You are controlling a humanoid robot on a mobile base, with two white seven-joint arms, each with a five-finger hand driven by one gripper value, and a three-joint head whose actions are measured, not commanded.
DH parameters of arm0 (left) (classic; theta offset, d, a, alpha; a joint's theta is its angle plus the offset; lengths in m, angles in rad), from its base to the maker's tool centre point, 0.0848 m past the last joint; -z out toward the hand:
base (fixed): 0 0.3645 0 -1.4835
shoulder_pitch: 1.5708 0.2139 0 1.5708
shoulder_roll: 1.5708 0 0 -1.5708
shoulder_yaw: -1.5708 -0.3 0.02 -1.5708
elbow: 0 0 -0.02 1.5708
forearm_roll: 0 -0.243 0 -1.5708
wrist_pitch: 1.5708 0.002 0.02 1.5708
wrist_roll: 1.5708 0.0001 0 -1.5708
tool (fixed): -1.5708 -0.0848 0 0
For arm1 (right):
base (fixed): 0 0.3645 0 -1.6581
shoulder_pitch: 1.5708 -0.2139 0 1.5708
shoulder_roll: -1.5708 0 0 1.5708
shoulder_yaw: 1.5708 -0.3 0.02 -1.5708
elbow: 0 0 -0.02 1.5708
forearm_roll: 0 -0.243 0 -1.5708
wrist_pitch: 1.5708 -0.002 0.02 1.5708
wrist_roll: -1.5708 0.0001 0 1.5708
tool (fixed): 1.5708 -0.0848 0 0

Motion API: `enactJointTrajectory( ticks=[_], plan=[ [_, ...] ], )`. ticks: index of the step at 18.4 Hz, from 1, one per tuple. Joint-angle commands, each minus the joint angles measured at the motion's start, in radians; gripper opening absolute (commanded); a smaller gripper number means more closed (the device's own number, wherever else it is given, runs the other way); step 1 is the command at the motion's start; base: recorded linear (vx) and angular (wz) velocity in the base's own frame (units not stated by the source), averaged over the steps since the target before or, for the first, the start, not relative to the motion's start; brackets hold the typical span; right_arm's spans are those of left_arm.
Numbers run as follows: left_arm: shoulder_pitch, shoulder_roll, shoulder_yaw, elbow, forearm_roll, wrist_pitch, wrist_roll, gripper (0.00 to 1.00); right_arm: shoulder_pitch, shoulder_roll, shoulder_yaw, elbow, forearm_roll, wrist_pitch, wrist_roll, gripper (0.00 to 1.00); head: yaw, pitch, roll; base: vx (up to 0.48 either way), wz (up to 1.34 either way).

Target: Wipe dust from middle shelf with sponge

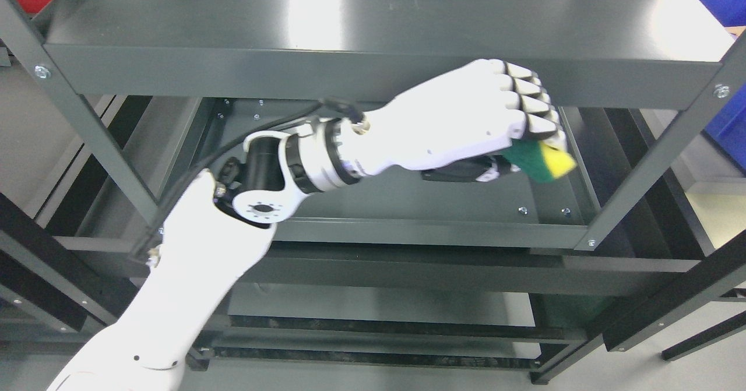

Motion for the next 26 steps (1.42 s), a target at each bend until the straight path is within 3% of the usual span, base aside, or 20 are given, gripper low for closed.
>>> enactJointTrajectory(
  ticks=[1,7,12,18,22,26],
  plan=[
    [-0.047,-0.076,-0.327,0.076,-0.035,0.073,0.020,0.06,0.000,-0.017,0.000,-0.017,0.000,0.001,0.000,1.00,0.0000,0.000,0.000,0.000,0.00],
    [-0.016,-0.076,-0.352,0.125,-0.014,0.090,0.086,0.06,0.000,-0.017,0.000,-0.017,0.000,0.001,0.000,1.00,0.0000,0.000,0.000,0.000,0.00],
    [0.235,-0.076,-0.320,0.156,0.156,0.134,0.118,0.06,0.000,-0.017,0.000,-0.017,0.000,0.001,0.000,1.00,0.0000,0.000,0.000,0.000,0.00],
    [0.543,-0.076,0.036,0.096,0.363,0.162,0.184,0.05,0.000,-0.017,0.001,-0.017,0.000,0.001,0.000,1.00,0.0000,0.000,0.000,0.000,0.00],
    [0.591,-0.076,0.339,-0.009,0.605,0.344,0.184,0.05,0.000,-0.017,0.000,-0.017,0.000,0.001,0.000,1.00,0.0000,0.000,0.000,0.000,0.00],
    [0.619,-0.076,0.585,-0.057,0.719,0.466,0.180,0.04,0.000,-0.017,0.000,-0.017,0.000,0.001,0.000,1.00,0.0000,0.000,0.000,0.000,0.00]
  ],
)
